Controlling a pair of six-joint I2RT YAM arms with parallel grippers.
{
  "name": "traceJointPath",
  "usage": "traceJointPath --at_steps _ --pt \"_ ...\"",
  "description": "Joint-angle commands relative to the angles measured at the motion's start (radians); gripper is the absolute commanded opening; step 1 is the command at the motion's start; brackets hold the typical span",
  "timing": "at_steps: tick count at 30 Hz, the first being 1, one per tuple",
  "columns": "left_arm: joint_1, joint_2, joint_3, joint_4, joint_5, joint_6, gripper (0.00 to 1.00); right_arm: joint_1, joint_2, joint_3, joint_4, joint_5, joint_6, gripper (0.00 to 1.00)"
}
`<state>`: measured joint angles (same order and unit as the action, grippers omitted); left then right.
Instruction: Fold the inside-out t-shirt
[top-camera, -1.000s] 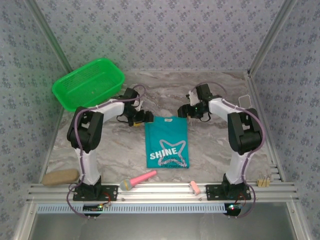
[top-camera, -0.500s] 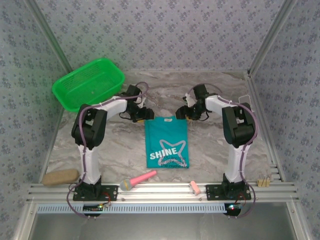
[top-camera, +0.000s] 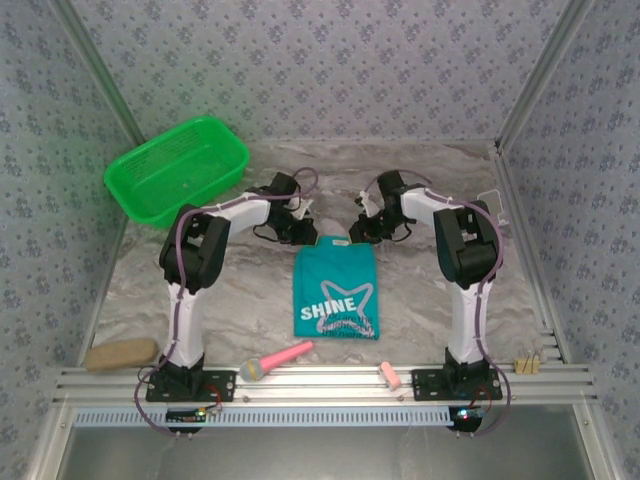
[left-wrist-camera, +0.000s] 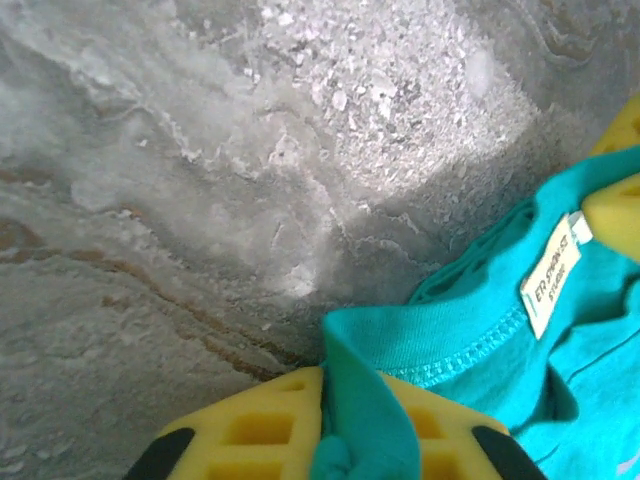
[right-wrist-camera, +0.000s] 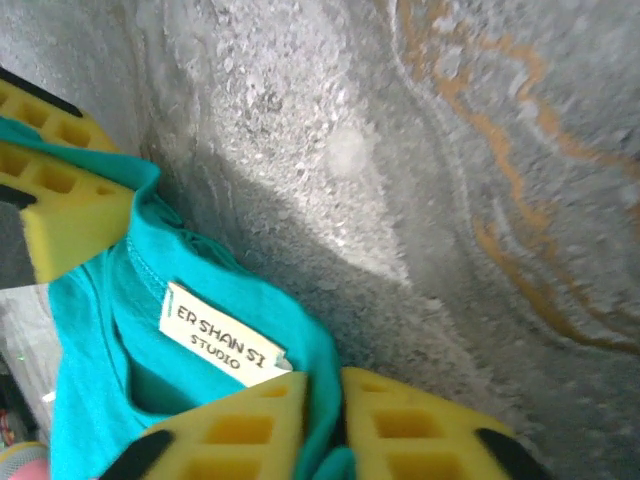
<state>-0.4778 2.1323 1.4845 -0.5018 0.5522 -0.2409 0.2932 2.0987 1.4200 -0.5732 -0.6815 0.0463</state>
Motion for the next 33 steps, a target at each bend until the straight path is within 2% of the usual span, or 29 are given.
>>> traceJointPath --at_steps 1,4,8,14,17,20,24,27,29,33 --pt "0.014 -0.013 0.006 -0.033 0.054 0.04 0.0 -0.009 -0.015 0.008 -0.012 -0.081 -0.004 0.0" --pt "0.029 -0.081 0.008 -0.027 0.071 0.081 0.0 -0.027 -0.084 -0.002 0.031 -0.16 -0.017 0.0" --pt "0.068 -0.147 0.115 -0.058 0.103 0.126 0.0 -0.043 -0.195 0.025 0.111 -0.12 -0.045 0.0" --pt "0.097 -0.171 0.484 -0.268 0.111 0.274 0.0 -0.063 -0.314 0.218 0.129 -0.068 -0.14 0.0" --pt "0.095 -0.25 0.488 -0.243 0.154 0.383 0.0 -0.054 -0.396 0.217 0.15 -0.032 -0.248 0.0" --pt "0.076 -0.399 0.267 -0.119 0.171 0.524 0.0 -0.032 -0.502 0.081 0.2 0.007 -0.386 0.0" --pt "-0.003 -0.635 -0.228 0.161 0.155 0.767 0.0 0.023 -0.647 -0.275 0.356 0.084 -0.584 0.0" --pt "-0.083 -0.748 -0.57 0.418 0.111 0.811 0.0 0.069 -0.734 -0.57 0.481 0.129 -0.728 0.0" --pt "-0.122 -0.759 -0.7 0.505 0.054 0.82 0.0 0.085 -0.766 -0.679 0.49 0.13 -0.779 0.0" --pt "-0.227 -0.762 -0.821 0.476 -0.068 0.917 0.0 0.133 -0.775 -0.715 0.401 0.172 -0.871 0.0"
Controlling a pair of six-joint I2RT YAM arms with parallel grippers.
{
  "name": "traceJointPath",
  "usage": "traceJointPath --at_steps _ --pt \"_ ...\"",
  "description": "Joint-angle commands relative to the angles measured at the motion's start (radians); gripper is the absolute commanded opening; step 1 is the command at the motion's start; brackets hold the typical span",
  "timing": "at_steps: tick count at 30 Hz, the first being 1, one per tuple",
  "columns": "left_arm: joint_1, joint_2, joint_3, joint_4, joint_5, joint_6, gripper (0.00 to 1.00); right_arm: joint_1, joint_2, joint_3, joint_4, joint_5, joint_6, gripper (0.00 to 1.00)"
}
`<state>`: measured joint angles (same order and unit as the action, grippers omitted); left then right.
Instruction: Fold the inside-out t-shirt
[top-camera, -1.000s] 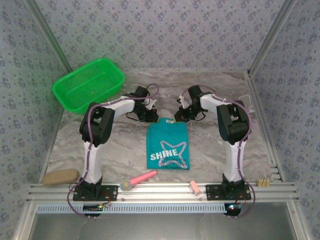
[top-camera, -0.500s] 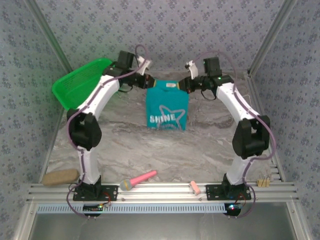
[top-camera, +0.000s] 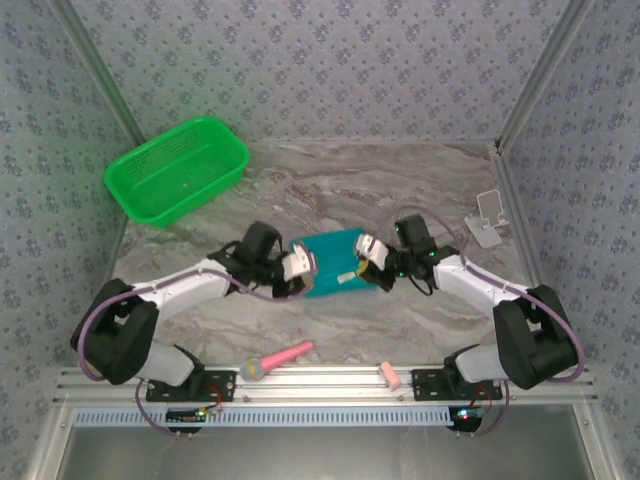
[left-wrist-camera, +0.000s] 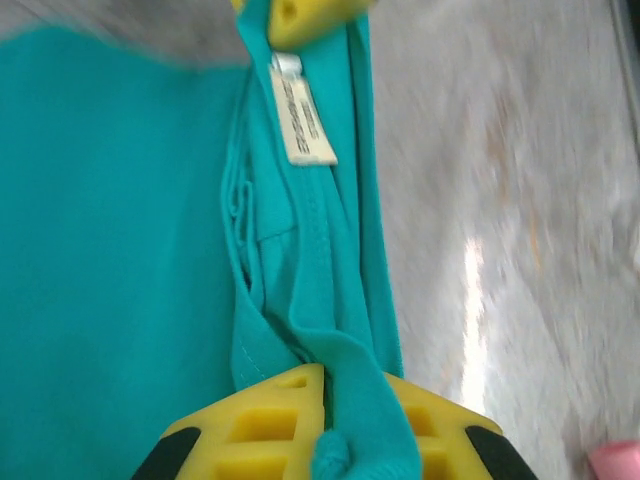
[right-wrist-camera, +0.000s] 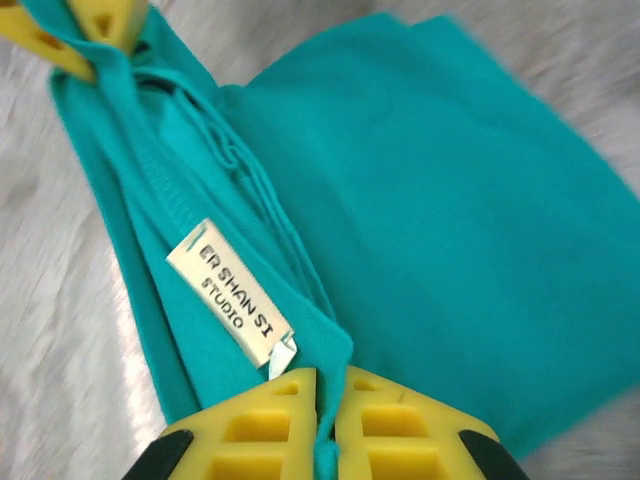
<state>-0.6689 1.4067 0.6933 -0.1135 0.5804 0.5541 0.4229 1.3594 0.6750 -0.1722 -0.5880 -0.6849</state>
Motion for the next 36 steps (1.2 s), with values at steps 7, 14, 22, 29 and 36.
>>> traceJointPath --at_steps 7,14,22,29,36 --pt "-0.061 -0.186 -0.074 0.025 -0.035 0.166 0.0 0.002 -0.094 0.06 -0.142 -0.054 -0.174 0.0" --pt "-0.021 -0.152 0.161 -0.227 0.037 0.077 0.0 -0.004 -0.175 0.142 -0.27 -0.136 -0.066 0.0" --pt "0.119 0.027 0.269 -0.101 0.117 -0.23 0.0 -0.143 0.014 0.239 -0.174 -0.207 0.167 0.0" --pt "0.178 0.249 0.377 -0.04 0.108 -0.32 0.03 -0.162 0.24 0.371 -0.137 -0.234 0.219 0.0" --pt "0.227 0.408 0.461 0.034 0.062 -0.426 0.07 -0.177 0.436 0.558 -0.14 -0.104 0.288 0.0"
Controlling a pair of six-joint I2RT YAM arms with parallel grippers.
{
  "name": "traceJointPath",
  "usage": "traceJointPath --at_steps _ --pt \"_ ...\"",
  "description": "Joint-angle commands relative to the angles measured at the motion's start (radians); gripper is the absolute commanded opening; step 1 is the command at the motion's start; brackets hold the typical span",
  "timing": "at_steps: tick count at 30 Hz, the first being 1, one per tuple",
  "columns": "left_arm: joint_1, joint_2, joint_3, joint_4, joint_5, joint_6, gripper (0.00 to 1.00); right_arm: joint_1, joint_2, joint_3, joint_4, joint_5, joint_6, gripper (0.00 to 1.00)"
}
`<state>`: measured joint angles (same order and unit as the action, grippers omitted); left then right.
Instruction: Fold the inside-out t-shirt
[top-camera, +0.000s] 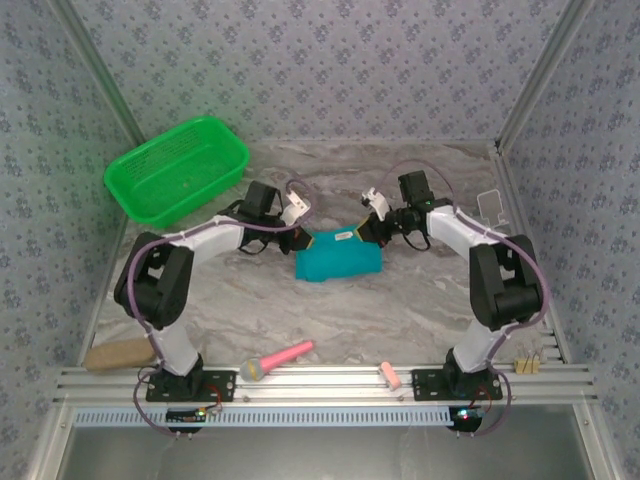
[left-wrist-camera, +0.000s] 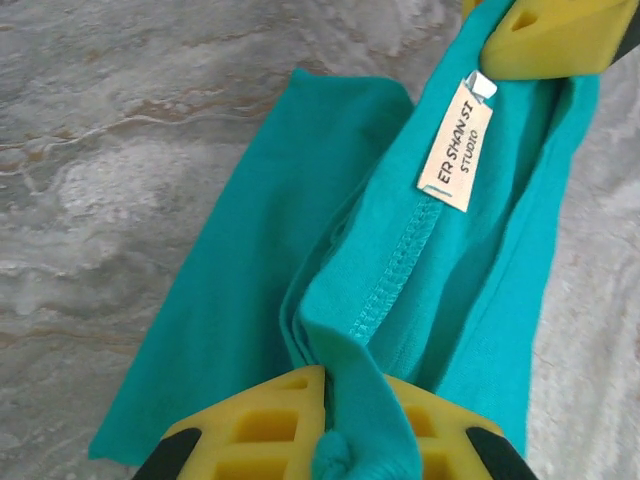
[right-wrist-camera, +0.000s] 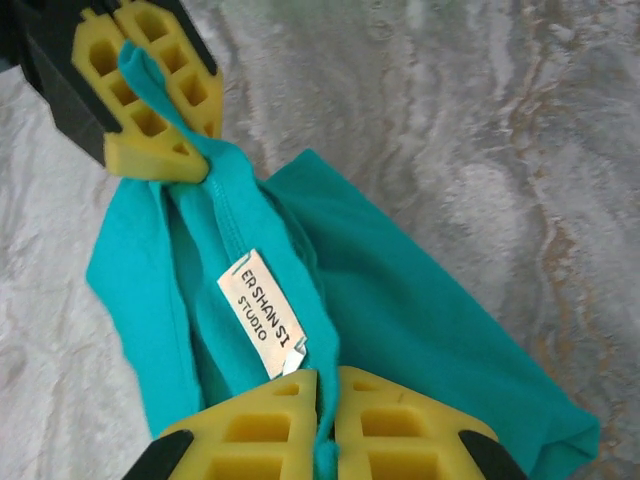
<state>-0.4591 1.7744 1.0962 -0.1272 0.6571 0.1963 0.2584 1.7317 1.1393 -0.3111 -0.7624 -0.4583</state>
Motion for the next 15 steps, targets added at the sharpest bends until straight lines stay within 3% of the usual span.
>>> traceJointPath --at_steps 1,4,6,10,15 --pt "0.024 0.068 0.08 0.047 -0.031 -0.089 0.1 -0.012 0.097 0.137 -0.037 0.104 0.06 0.0" --pt "0.037 0.176 0.171 0.019 -0.109 -0.145 0.17 0.013 0.168 0.216 -0.062 0.303 0.12 0.01" --pt "0.038 0.249 0.24 -0.04 -0.121 -0.162 0.19 0.033 0.218 0.264 -0.099 0.515 0.197 0.08" --pt "0.034 0.323 0.297 -0.062 -0.186 -0.247 0.26 0.03 0.361 0.411 -0.283 0.737 0.33 0.14" --pt "0.044 0.455 0.448 -0.225 -0.257 -0.275 0.32 0.015 0.48 0.549 -0.422 0.707 0.374 0.25"
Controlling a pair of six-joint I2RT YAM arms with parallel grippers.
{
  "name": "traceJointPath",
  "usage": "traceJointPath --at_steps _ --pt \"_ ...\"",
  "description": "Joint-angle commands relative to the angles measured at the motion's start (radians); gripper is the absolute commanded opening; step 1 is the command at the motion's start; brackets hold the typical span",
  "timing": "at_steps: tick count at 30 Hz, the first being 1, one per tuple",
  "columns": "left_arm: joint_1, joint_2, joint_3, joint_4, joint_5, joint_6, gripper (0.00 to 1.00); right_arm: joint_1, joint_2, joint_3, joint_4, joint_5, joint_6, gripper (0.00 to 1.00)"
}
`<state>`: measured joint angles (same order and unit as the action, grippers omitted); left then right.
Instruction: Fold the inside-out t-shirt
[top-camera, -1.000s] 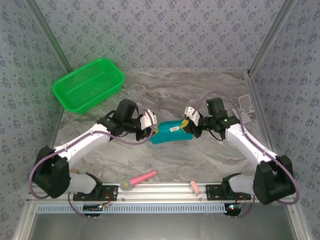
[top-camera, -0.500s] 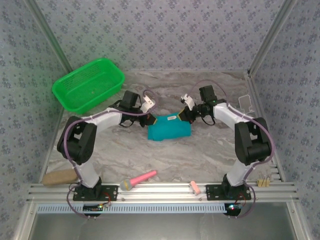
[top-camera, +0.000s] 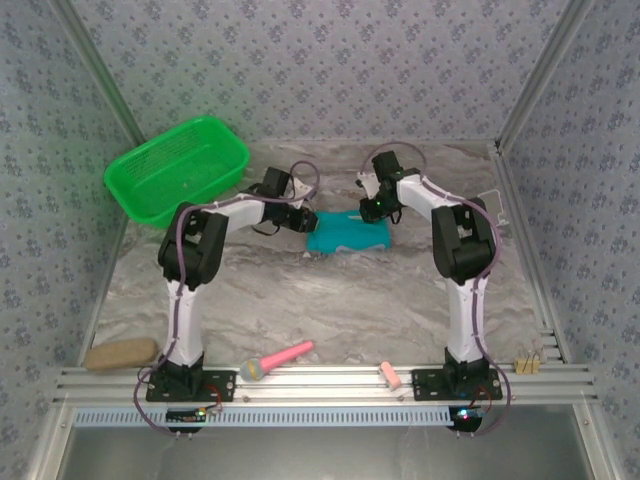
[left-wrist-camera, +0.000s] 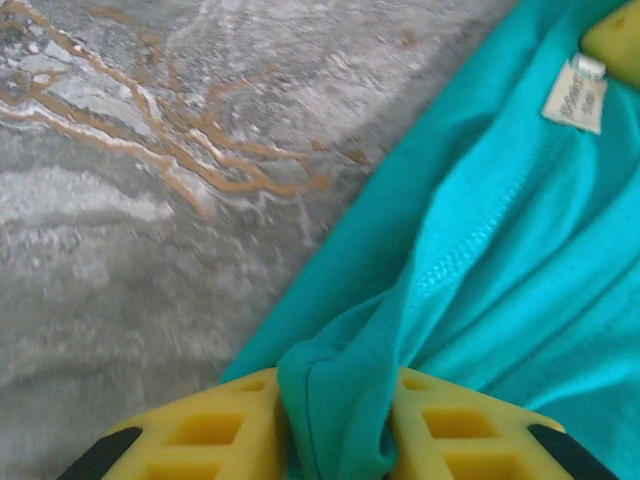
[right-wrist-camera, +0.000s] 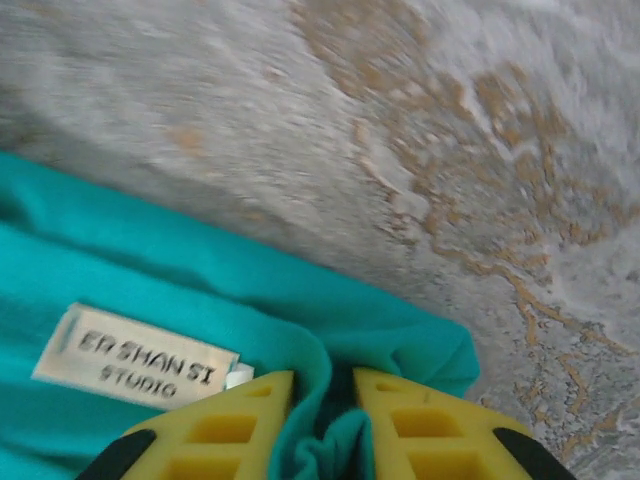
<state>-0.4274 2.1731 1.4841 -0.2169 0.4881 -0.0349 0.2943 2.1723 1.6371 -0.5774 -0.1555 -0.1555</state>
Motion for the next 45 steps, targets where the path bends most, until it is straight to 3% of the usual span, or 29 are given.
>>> traceJointPath --at_steps 1,6,8,9,14,16,19,21,23,26,33,41,45 --pt "0.017 0.069 0.071 -0.143 -0.09 -0.062 0.34 -0.024 0.035 0.049 -0.151 0.098 0.071 0.26" --pt "0.027 0.016 0.041 -0.111 -0.051 -0.105 0.46 -0.079 -0.098 -0.085 0.02 -0.107 0.181 0.5" --pt "0.035 -0.044 0.031 -0.117 -0.061 -0.122 0.75 -0.099 -0.158 -0.126 0.066 -0.152 0.225 0.51" --pt "0.04 -0.077 0.034 -0.128 -0.069 -0.132 0.76 -0.105 -0.193 -0.145 0.084 -0.148 0.242 0.51" --pt "0.04 -0.248 0.033 -0.157 -0.129 -0.191 0.77 -0.11 -0.343 -0.189 0.104 -0.01 0.332 0.53" --pt "0.011 -0.302 0.005 -0.126 -0.135 -0.203 0.76 -0.104 -0.395 -0.227 0.136 0.002 0.361 0.59" --pt "-0.063 -0.341 -0.019 -0.104 -0.111 -0.178 0.72 -0.095 -0.469 -0.306 0.186 -0.004 0.441 0.57" --pt "-0.119 -0.332 -0.027 -0.096 -0.097 -0.178 0.71 -0.09 -0.499 -0.368 0.228 -0.093 0.523 0.47" --pt "-0.158 -0.306 -0.04 -0.063 -0.118 -0.181 0.69 -0.081 -0.507 -0.432 0.32 -0.205 0.557 0.22" --pt "-0.192 -0.24 -0.051 -0.013 -0.195 -0.19 0.65 -0.053 -0.496 -0.531 0.441 -0.182 0.61 0.14" --pt "-0.189 -0.059 -0.044 0.044 -0.342 -0.231 0.64 -0.033 -0.341 -0.604 0.579 -0.088 0.66 0.14" --pt "-0.185 -0.068 -0.231 0.187 -0.306 -0.272 0.65 -0.032 -0.3 -0.712 0.674 -0.119 0.658 0.17" --pt "-0.163 -0.143 -0.231 0.14 -0.221 -0.282 0.67 -0.023 -0.358 -0.643 0.571 -0.174 0.509 0.31"
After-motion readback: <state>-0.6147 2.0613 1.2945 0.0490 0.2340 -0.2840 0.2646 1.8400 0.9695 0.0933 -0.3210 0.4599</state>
